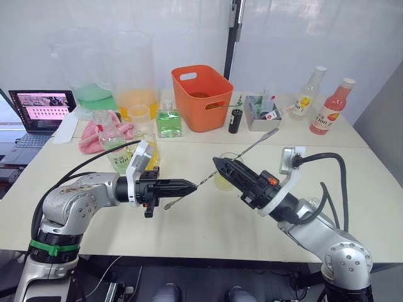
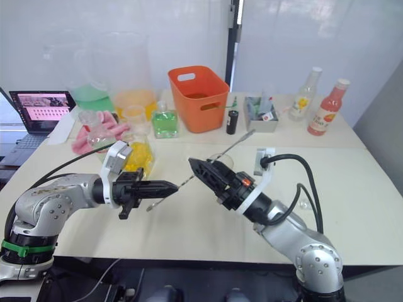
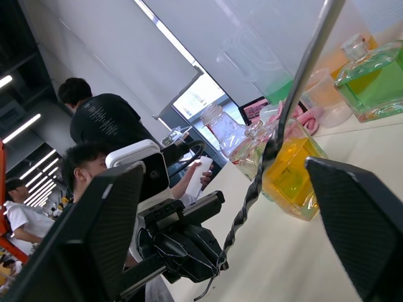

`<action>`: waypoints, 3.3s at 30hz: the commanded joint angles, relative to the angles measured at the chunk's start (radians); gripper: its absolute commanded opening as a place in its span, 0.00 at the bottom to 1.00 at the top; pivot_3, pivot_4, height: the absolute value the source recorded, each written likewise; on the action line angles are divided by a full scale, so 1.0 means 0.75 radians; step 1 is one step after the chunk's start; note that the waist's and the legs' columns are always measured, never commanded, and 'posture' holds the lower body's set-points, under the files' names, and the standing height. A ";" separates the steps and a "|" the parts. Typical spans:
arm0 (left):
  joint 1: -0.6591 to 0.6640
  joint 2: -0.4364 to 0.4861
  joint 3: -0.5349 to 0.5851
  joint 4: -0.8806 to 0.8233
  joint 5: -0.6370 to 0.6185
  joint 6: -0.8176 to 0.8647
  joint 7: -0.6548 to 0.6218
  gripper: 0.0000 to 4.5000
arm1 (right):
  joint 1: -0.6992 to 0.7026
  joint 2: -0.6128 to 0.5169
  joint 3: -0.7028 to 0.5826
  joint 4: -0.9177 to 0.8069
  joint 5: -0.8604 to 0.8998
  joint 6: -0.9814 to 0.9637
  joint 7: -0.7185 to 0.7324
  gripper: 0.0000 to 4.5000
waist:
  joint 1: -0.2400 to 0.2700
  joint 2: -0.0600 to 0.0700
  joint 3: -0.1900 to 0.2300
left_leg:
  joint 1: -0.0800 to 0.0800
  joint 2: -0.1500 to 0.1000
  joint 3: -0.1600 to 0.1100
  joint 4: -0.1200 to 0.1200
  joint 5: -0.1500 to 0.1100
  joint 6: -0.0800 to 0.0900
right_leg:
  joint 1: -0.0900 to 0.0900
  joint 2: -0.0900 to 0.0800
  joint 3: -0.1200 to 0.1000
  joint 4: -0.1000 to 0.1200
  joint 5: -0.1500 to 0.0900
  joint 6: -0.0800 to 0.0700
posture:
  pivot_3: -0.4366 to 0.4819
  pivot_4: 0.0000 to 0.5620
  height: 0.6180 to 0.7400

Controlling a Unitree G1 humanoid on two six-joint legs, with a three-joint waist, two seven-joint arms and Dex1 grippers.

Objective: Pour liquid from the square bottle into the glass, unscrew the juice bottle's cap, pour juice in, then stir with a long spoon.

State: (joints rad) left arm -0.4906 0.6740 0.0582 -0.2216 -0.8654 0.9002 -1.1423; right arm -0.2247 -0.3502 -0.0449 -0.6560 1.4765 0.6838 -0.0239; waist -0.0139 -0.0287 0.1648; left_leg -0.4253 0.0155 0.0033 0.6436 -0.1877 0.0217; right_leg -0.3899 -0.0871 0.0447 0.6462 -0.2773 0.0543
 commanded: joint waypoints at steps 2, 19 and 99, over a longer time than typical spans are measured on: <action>-0.025 0.011 0.022 -0.020 -0.026 0.001 0.007 0.00 | 0.008 -0.015 -0.018 -0.023 0.027 -0.025 0.018 0.53 | 0.000 0.000 0.000 | 0.000 0.000 0.000 0.000 0.000 0.000 | 0.000 0.000 0.000 0.000 0.000 0.000 | 0.48 0.27 0.99; -0.023 0.039 -0.019 -0.037 0.046 -0.035 0.040 0.00 | 0.004 -0.030 -0.070 0.010 0.050 -0.066 0.035 0.00 | 0.000 0.000 0.000 | 0.000 0.000 0.000 0.000 0.000 0.000 | 0.000 0.000 0.000 -0.001 0.000 0.000 | 0.48 0.27 0.99; 0.085 -0.009 -0.030 -0.091 0.241 -0.277 0.186 0.99 | -0.782 -0.271 -0.045 0.550 -1.104 0.252 0.636 0.00 | 0.000 0.001 0.001 | -0.006 -0.002 0.001 0.000 0.000 0.000 | -0.008 -0.002 -0.001 0.002 0.000 -0.001 | 0.48 0.27 0.99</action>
State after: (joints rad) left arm -0.4218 0.6611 0.0182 -0.2517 -0.6700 0.6973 -1.0021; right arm -0.7928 -0.5350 -0.0506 -0.1903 0.6337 0.8599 0.4377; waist -0.0136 -0.0280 0.1656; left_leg -0.4298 0.0142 0.0041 0.6434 -0.1876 0.0219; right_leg -0.3957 -0.0886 0.0438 0.6474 -0.2771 0.0539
